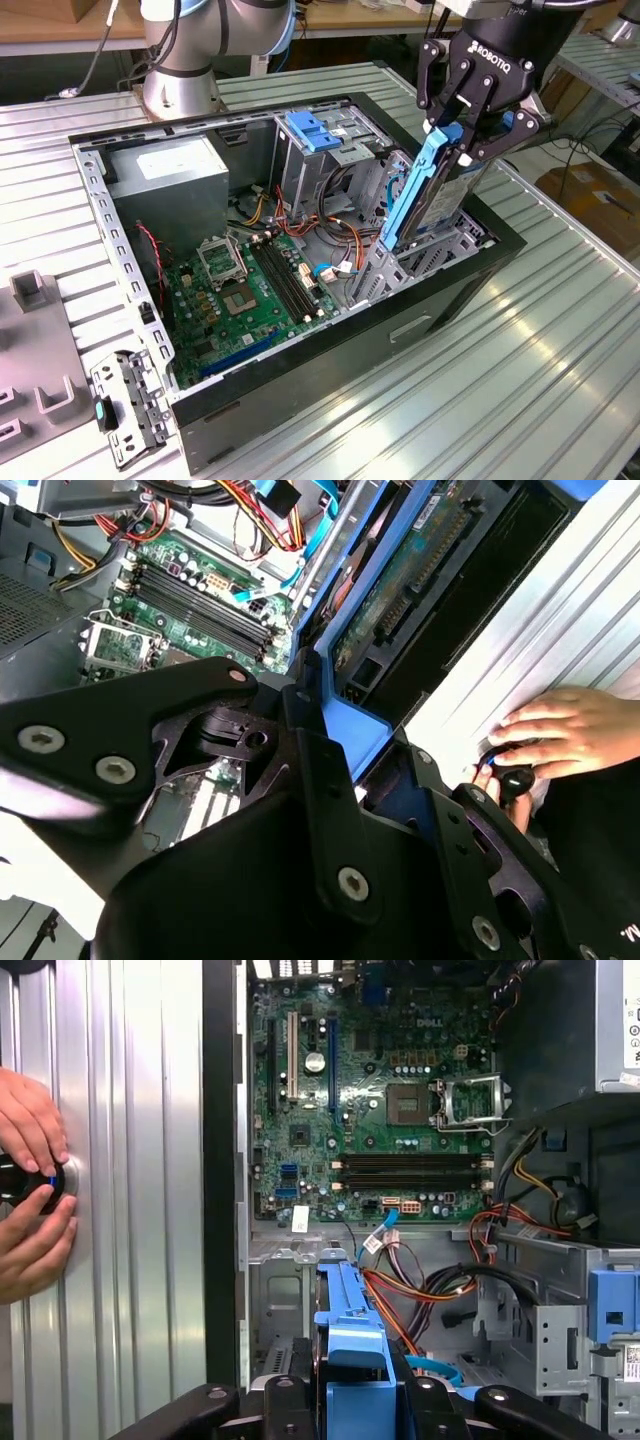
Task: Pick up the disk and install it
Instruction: 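Insert the disk into the insertion slot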
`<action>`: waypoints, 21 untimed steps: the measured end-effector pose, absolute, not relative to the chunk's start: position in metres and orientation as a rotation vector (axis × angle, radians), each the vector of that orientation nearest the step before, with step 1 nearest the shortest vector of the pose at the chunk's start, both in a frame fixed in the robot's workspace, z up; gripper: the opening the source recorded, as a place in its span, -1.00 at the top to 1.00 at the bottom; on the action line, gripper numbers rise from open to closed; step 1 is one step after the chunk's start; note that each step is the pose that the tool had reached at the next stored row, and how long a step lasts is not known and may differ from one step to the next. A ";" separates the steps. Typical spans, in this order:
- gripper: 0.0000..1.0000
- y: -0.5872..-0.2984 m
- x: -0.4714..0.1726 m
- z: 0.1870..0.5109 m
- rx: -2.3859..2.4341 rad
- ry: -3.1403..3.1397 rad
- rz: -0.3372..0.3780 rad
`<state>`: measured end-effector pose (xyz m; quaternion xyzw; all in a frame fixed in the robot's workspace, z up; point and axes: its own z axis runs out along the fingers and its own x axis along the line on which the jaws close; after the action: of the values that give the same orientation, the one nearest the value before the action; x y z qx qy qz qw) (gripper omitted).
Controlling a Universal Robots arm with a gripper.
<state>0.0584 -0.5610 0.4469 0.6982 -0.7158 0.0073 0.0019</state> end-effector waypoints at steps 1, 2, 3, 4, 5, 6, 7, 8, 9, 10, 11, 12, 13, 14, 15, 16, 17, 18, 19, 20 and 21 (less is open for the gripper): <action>0.26 -0.561 0.058 0.446 2.194 -2.243 0.023; 0.26 -0.561 0.058 0.446 2.194 -2.243 0.023; 0.26 -0.561 0.058 0.445 2.194 -2.243 0.023; 0.26 -0.561 0.058 0.445 2.194 -2.243 0.023; 0.26 -0.561 0.058 0.445 2.194 -2.243 0.023; 0.26 -0.561 0.058 0.445 2.194 -2.243 0.023; 0.26 -0.561 0.058 0.445 2.195 -2.243 0.023; 0.26 -0.560 0.058 0.445 2.194 -2.243 0.023; 0.26 -0.560 0.058 0.445 2.194 -2.243 0.023; 0.26 -0.560 0.058 0.445 2.194 -2.243 0.023; 0.26 -0.560 0.058 0.445 2.194 -2.243 0.023; 0.26 -0.560 0.058 0.445 2.194 -2.243 0.023; 0.26 -0.560 0.058 0.445 2.194 -2.243 0.023; 0.26 -0.560 0.058 0.445 2.194 -2.243 0.023; 0.26 -0.560 0.058 0.444 2.194 -2.243 0.023; 0.26 -0.559 0.058 0.444 2.194 -2.243 0.023; 0.26 -0.559 0.058 0.444 2.194 -2.242 0.023; 0.26 -0.560 0.058 0.443 2.194 -2.243 0.023; 0.26 -0.560 0.058 0.442 2.194 -2.243 0.023; 0.26 -0.560 0.058 0.441 2.194 -2.243 0.023; 0.26 -0.560 0.058 0.441 2.194 -2.243 0.023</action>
<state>0.0584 -0.5595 0.4409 0.6993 -0.7148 0.0073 0.0020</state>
